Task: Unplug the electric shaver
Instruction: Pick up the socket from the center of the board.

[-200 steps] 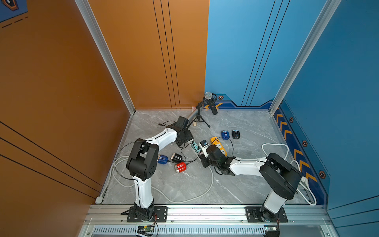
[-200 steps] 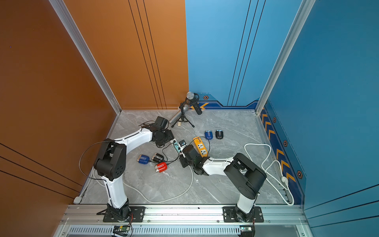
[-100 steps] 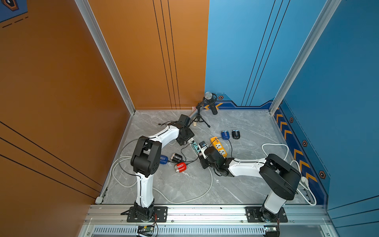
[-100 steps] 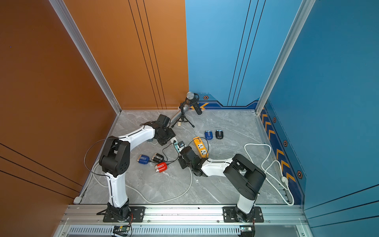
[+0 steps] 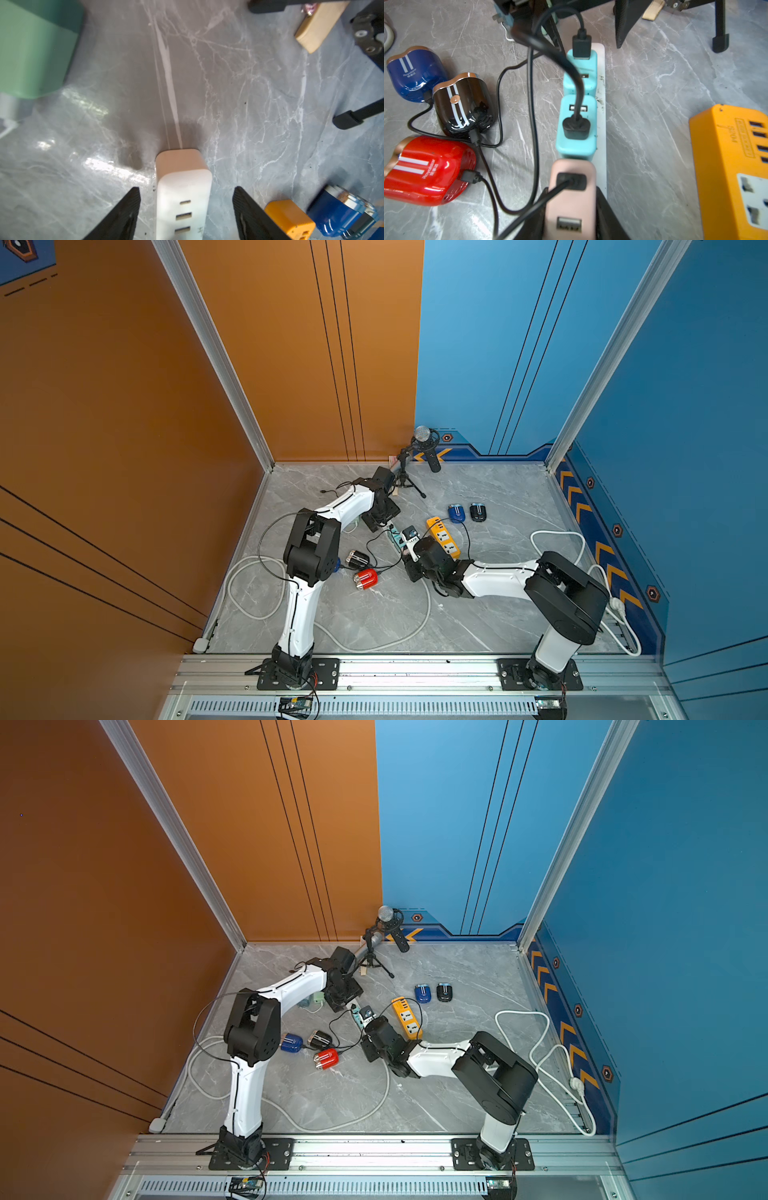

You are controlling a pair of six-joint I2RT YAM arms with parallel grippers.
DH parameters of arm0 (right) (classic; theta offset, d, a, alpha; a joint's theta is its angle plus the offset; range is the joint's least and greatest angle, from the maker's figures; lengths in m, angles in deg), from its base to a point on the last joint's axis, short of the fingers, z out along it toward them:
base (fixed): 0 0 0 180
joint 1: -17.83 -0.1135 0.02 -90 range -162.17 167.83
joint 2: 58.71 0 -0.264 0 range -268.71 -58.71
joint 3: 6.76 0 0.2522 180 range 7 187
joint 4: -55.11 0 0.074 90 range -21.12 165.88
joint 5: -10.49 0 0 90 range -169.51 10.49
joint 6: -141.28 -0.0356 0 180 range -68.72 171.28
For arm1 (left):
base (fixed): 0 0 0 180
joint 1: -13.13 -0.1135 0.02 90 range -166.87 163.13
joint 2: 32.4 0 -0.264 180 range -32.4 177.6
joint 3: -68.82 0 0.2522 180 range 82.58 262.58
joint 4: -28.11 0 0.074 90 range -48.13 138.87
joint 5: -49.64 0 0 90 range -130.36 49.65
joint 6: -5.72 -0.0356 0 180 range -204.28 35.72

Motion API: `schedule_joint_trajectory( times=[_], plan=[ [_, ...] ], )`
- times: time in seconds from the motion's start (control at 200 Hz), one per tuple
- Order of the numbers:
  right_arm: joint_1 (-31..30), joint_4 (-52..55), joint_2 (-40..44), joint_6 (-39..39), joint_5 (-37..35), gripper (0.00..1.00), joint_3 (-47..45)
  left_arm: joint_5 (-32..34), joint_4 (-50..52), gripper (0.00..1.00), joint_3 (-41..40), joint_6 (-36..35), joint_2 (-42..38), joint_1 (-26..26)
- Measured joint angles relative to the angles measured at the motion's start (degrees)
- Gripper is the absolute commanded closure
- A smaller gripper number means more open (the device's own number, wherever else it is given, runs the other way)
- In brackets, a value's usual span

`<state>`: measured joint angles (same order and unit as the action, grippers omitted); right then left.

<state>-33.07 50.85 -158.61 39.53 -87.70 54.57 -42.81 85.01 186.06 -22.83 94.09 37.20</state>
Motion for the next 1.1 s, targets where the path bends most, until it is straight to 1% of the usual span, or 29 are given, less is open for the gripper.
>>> schedule_joint_trajectory(
  times=[0.12,0.325,0.425,0.49,0.59,0.686,0.721,0.806,0.896,1.001,1.101],
  plan=[
    [0.00,-0.87,-0.31,0.04,0.20,0.65,0.00,0.09,3.17,0.28,4.85,-0.11,2.73,0.00],
    [0.00,-1.62,-0.61,0.39,0.44,0.65,-0.02,0.07,6.25,0.34,5.31,-0.07,4.68,0.00],
    [0.00,-1.99,-0.74,0.39,0.44,0.65,-0.02,-0.04,6.84,0.41,5.33,0.17,5.03,0.00],
    [0.00,-2.14,-0.83,0.39,0.46,0.65,-0.02,-0.09,7.39,0.48,5.73,0.28,5.55,0.00],
    [0.00,-2.16,-0.83,0.39,0.44,0.64,-0.02,-0.33,8.07,0.53,6.93,0.28,6.29,0.00],
    [0.13,-2.47,-0.83,0.37,0.44,0.60,-0.02,-0.26,8.87,0.57,7.45,-0.24,6.38,-0.02],
    [0.15,-2.58,-0.83,0.39,0.44,0.57,-0.02,-0.33,8.96,0.58,7.58,-0.17,6.38,-0.02],
    [0.15,-2.60,-0.81,0.22,0.42,0.44,-0.04,-0.63,8.94,0.61,7.58,-0.11,6.40,0.00],
    [0.20,-2.60,-0.31,0.87,0.70,0.35,-0.44,-0.98,8.94,0.63,7.65,-0.11,6.43,0.00],
    [0.57,-2.62,2.38,1.05,1.33,0.31,-2.36,-1.51,8.90,0.63,7.65,-0.11,6.43,0.00],
    [1.22,-2.60,7.15,1.07,1.97,0.28,-5.49,-1.95,8.83,0.63,7.65,-0.11,6.43,0.00]
  ],
)
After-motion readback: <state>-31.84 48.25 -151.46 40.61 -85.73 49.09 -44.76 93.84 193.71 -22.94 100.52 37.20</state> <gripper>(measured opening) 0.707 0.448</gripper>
